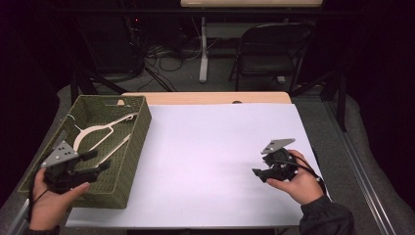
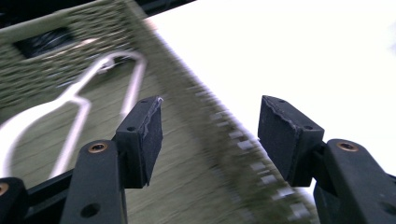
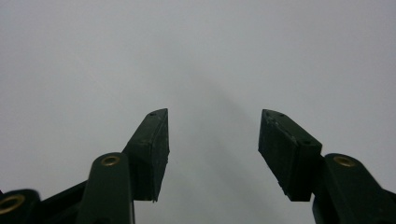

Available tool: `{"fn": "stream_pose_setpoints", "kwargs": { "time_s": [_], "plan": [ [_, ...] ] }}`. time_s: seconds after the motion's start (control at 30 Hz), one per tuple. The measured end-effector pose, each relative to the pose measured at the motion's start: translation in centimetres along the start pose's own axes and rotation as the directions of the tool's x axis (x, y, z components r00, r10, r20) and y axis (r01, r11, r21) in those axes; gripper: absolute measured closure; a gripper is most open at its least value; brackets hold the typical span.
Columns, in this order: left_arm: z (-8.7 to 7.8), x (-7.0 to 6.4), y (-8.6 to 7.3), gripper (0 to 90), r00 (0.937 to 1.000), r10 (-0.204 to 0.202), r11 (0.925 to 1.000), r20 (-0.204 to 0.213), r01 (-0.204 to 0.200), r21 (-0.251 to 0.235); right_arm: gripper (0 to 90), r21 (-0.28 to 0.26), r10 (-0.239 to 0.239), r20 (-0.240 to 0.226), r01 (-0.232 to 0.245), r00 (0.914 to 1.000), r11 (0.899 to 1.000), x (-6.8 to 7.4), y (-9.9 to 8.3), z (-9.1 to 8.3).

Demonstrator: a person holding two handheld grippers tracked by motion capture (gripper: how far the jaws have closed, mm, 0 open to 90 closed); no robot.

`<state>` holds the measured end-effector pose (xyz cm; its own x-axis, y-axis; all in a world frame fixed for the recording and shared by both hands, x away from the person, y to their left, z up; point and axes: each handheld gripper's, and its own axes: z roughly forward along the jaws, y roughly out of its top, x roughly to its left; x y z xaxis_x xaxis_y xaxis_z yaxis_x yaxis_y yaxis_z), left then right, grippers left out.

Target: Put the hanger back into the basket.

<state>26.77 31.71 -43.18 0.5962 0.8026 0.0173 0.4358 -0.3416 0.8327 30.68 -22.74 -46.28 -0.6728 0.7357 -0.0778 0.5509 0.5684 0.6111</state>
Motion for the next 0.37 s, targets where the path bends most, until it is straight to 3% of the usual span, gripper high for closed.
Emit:
{"fn": "stream_pose_setpoints", "kwargs": {
  "time_s": [0.07, 0.1, 0.13, 0.17, 0.2, 0.23, 0.27, 0.3, 0.33, 0.37],
  "plan": [
    [0.6, -2.0, 0.1, 39.8, 0.9987, 0.021, 0.9997, 0.047, -0.02, -0.011, 42.0, -0.085, 0.058, 0.029, -0.056, 0.9979, 0.995, 0.0, -2.3, -0.6],
    [0.6, -2.0, 0.1, 39.4, 0.9987, 0.021, 0.9997, 0.047, -0.02, -0.011, 42.0, -0.085, 0.058, 0.029, -0.056, 0.9979, 0.995, 0.0, -2.3, -0.6],
    [1.2, -3.3, 0.1, 39.0, 0.996, 0.025, 0.9995, 0.085, -0.023, -0.023, 41.5, -0.123, 0.086, 0.056, -0.079, 0.9947, 0.989, -0.1, -3.8, -1.0],
    [1.2, -3.3, 0.1, 39.0, 0.996, 0.025, 0.9995, 0.085, -0.023, -0.023, 41.5, -0.123, 0.086, 0.056, -0.079, 0.9947, 0.989, -0.1, -3.8, -1.0],
    [1.9, -4.7, 0.3, 38.9, 0.9912, 0.057, 0.9983, 0.119, -0.056, -0.011, 39.8, -0.212, 0.118, 0.076, -0.1, 0.9901, 0.972, -0.3, -5.3, -1.2],
    [1.9, -4.7, 0.3, 38.7, 0.9912, 0.057, 0.9983, 0.119, -0.056, -0.011, 39.8, -0.212, 0.118, 0.076, -0.1, 0.9901, 0.972, -0.3, -5.3, -1.2],
    [2.6, -6.1, 0.5, 38.5, 0.9841, 0.097, 0.9953, 0.149, -0.097, -0.007, 37.2, -0.291, 0.16, 0.122, -0.119, 0.9795, 0.949, -0.9, -6.8, -1.6],
    [3.0, -6.6, 0.5, 38.3, 0.9813, 0.105, 0.9945, 0.162, -0.105, -0.008, 37.3, -0.322, 0.181, 0.145, -0.126, 0.9729, 0.938, -1.3, -7.6, -2.1],
    [3.0, -6.6, 0.5, 37.7, 0.9813, 0.105, 0.9945, 0.162, -0.105, -0.008, 37.3, -0.322, 0.181, 0.145, -0.126, 0.9729, 0.938, -1.3, -7.6, -2.1],
    [3.7, -7.4, 0.5, 37.7, 0.9755, 0.122, 0.9924, 0.183, -0.123, -0.004, 37.2, -0.363, 0.207, 0.16, -0.138, 0.9653, 0.922, -1.7, -8.1, -2.3]
  ]
}}
